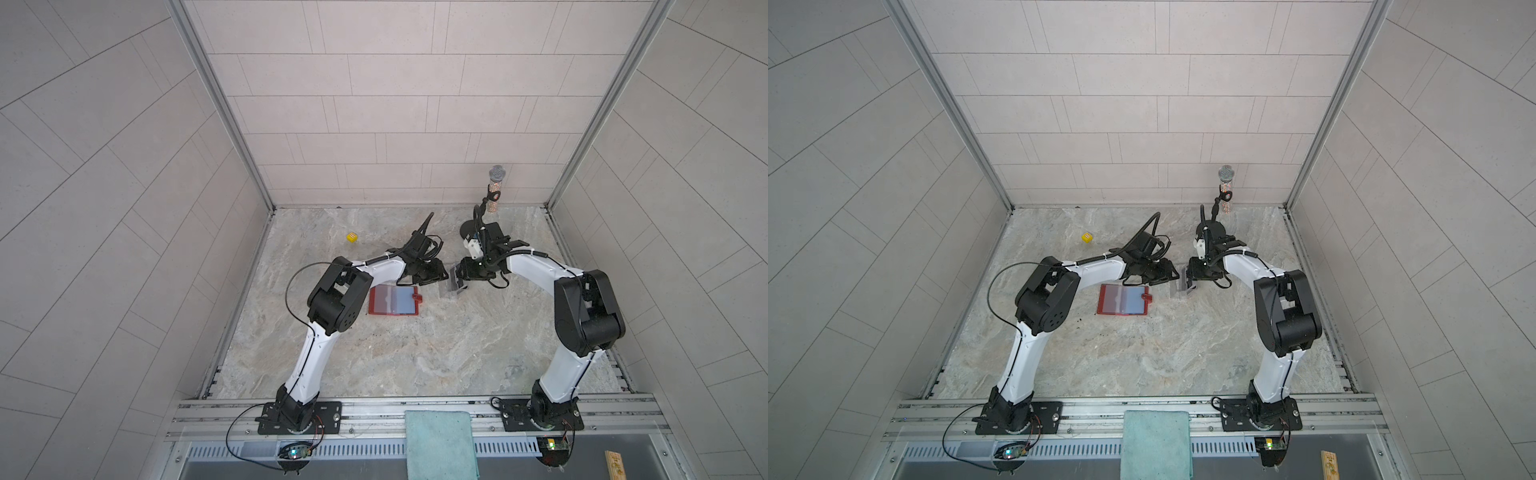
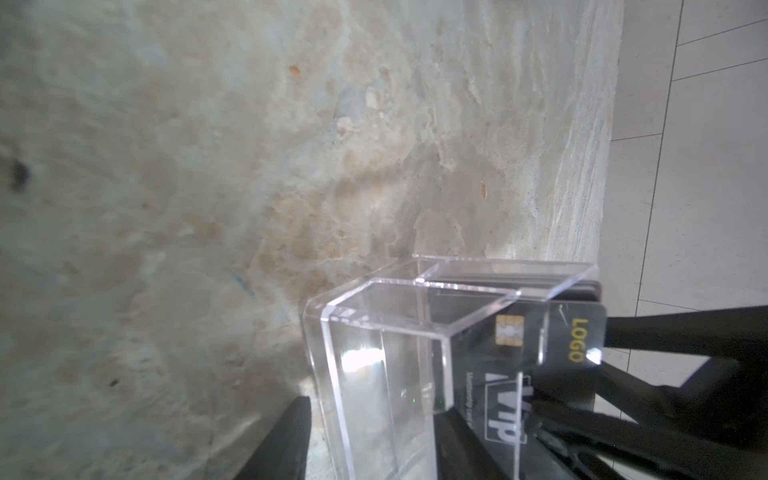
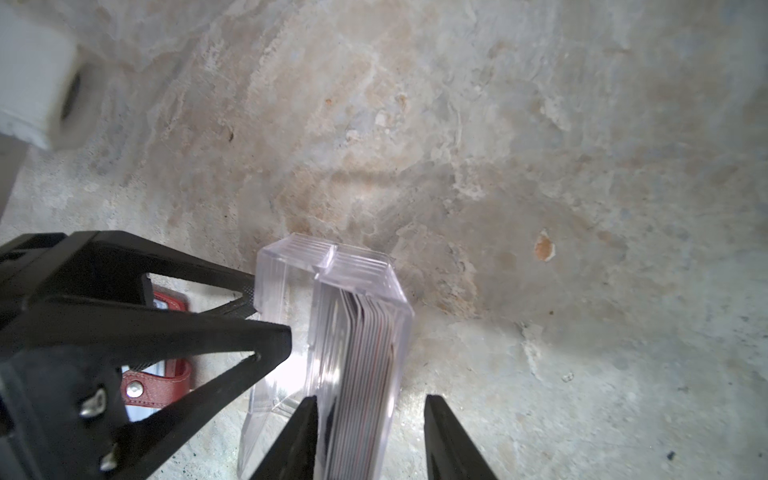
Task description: Put the credit cards into the card holder
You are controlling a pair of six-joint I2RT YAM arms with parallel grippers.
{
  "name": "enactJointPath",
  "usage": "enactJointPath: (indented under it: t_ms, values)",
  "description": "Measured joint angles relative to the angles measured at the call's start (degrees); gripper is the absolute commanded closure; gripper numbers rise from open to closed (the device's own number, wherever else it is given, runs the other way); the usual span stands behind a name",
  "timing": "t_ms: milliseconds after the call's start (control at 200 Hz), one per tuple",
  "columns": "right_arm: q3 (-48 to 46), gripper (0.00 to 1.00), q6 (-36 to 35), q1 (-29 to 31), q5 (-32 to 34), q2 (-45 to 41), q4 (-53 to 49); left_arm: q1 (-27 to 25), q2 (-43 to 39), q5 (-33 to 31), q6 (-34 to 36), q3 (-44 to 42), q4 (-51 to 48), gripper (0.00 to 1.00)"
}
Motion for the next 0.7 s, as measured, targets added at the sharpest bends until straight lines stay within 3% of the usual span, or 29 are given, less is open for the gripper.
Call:
enactJointPath:
  t_ms: [701]
  values:
    - [4.7,0.58,-0.4,3.3,9.0,2.1,-4.7,-0.1,-0.2,-1.8,-0.2,-1.4,2.3,0.52]
